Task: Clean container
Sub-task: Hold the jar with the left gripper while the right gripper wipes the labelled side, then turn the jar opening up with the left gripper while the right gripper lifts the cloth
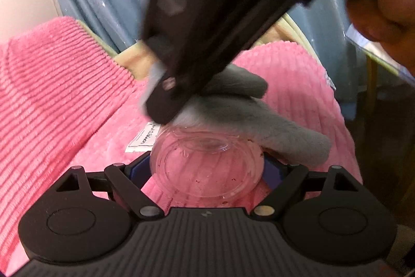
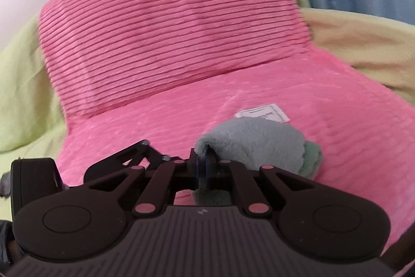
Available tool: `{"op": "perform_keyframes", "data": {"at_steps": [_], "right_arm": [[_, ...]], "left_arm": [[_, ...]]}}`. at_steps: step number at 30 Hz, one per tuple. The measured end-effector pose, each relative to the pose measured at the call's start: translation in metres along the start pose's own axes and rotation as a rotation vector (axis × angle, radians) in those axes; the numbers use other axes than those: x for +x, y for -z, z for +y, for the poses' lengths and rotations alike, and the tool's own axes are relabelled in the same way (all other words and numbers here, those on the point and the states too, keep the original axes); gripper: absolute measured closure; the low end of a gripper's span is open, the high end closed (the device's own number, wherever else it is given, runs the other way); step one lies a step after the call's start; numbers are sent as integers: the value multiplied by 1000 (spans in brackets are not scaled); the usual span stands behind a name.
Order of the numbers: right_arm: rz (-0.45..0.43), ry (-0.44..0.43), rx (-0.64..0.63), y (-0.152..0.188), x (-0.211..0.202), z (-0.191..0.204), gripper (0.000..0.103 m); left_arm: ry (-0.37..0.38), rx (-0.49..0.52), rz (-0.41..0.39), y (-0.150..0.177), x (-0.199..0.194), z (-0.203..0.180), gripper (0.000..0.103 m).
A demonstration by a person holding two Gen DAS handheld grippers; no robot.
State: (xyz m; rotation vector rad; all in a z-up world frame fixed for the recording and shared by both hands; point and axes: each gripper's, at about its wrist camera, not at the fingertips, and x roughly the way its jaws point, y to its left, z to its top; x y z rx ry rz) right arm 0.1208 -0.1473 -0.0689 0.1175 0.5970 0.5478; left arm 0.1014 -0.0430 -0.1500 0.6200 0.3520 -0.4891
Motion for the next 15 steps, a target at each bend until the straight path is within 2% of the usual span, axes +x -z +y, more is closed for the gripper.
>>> {"op": "perform_keyframes", "data": {"at_steps": [6, 15], "right_arm": [[-36, 108, 99, -12, 13, -31, 101], [-44, 73, 170, -3, -1, -36, 101]], "left_arm": [[-22, 78, -24, -3, -2, -11, 17], [9, 28, -29, -5, -12, -1, 17]]}}
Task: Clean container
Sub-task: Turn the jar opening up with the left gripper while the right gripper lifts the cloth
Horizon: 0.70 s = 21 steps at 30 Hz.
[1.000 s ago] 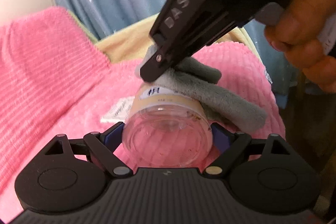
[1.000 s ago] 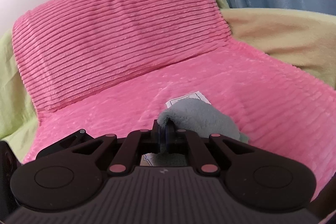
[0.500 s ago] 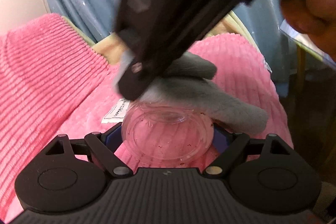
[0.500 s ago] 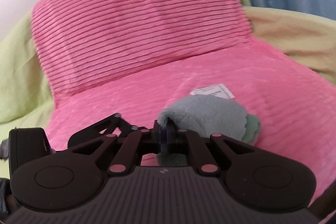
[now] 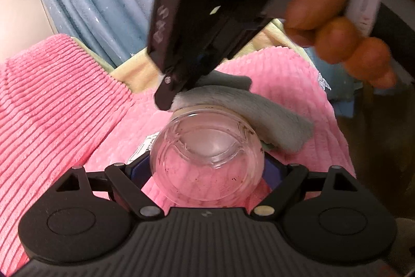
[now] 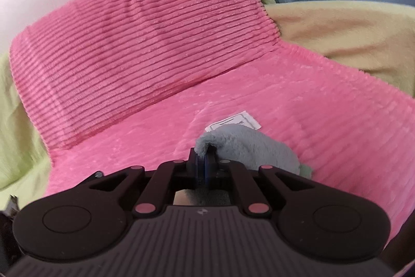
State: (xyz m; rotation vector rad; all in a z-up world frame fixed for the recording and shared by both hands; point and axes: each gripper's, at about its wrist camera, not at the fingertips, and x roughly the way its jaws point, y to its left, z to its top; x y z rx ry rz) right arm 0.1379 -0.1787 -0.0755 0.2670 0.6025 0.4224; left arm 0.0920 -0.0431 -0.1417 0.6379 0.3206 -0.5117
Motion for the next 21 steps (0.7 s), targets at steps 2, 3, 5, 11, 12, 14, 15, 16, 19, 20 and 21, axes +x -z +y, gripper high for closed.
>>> {"op": "perform_keyframes", "data": {"at_steps": [2, 3, 5, 11, 12, 14, 15, 16, 19, 20, 21], "right_arm": [[3, -2, 10, 2, -2, -1, 101], [4, -3, 15, 3, -3, -2, 101], [7, -4, 26, 6, -4, -3, 100], [16, -10, 57, 12, -9, -7, 100], [17, -11, 62, 13, -10, -7, 100], [20, -12, 72, 16, -12, -9, 100], [21, -13, 77, 17, -13, -9, 100], [23, -14, 83, 18, -13, -10, 100], [24, -12, 88, 19, -16, -14, 100], [21, -14, 88, 19, -18, -15, 100], [15, -14, 84, 18, -20, -16, 100]], "left_arm": [[8, -15, 13, -2, -7, 2, 17], [12, -20, 18, -3, -12, 2, 17], [11, -29, 24, -2, -22, 1, 17], [-9, -77, 29, -8, -32, 10, 17], [-18, -87, 31, -8, -30, 13, 17], [-32, -117, 31, -8, -27, 16, 17], [-38, -135, 32, -7, -25, 18, 17], [-45, -154, 29, -7, -22, 20, 17], [-67, -222, 8, -6, -12, 27, 17], [-71, -244, 2, -6, -8, 30, 17], [-74, -264, -2, -6, -3, 33, 17]]}}
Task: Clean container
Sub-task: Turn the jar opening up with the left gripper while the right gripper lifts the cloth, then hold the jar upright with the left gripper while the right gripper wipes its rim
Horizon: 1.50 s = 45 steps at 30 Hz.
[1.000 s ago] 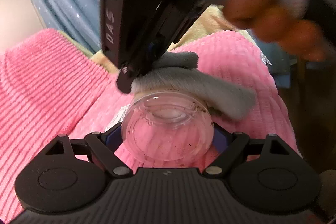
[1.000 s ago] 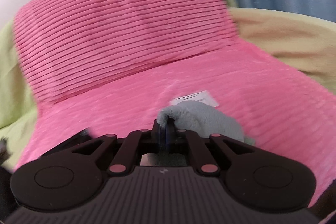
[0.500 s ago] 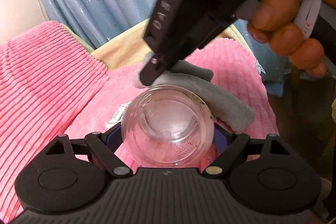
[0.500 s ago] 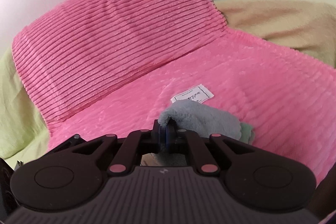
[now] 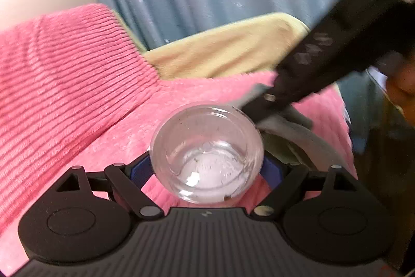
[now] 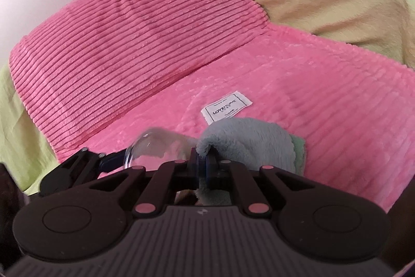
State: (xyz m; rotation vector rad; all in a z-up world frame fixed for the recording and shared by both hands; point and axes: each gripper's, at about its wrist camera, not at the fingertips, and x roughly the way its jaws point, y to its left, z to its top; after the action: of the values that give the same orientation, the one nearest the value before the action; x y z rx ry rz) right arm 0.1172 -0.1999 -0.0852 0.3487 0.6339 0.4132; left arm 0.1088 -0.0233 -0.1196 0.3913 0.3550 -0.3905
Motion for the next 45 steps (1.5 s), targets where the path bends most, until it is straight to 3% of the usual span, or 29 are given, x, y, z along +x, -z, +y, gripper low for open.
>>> {"op": "perform_keyframes", "data": {"at_steps": [7, 32, 38, 45], "right_arm": [[-42, -51, -96, -18, -11, 12, 100], [125, -116, -254, -22, 33, 42, 99], [120, -152, -252, -29, 58, 53, 100], [101, -74, -255, -46, 72, 32, 100]], "left_arm": [[-4, -72, -12, -3, 23, 4, 18], [1, -136, -31, 5, 25, 9, 18], [-1, -130, -32, 5, 25, 8, 18], [2, -134, -35, 5, 25, 9, 18]]}}
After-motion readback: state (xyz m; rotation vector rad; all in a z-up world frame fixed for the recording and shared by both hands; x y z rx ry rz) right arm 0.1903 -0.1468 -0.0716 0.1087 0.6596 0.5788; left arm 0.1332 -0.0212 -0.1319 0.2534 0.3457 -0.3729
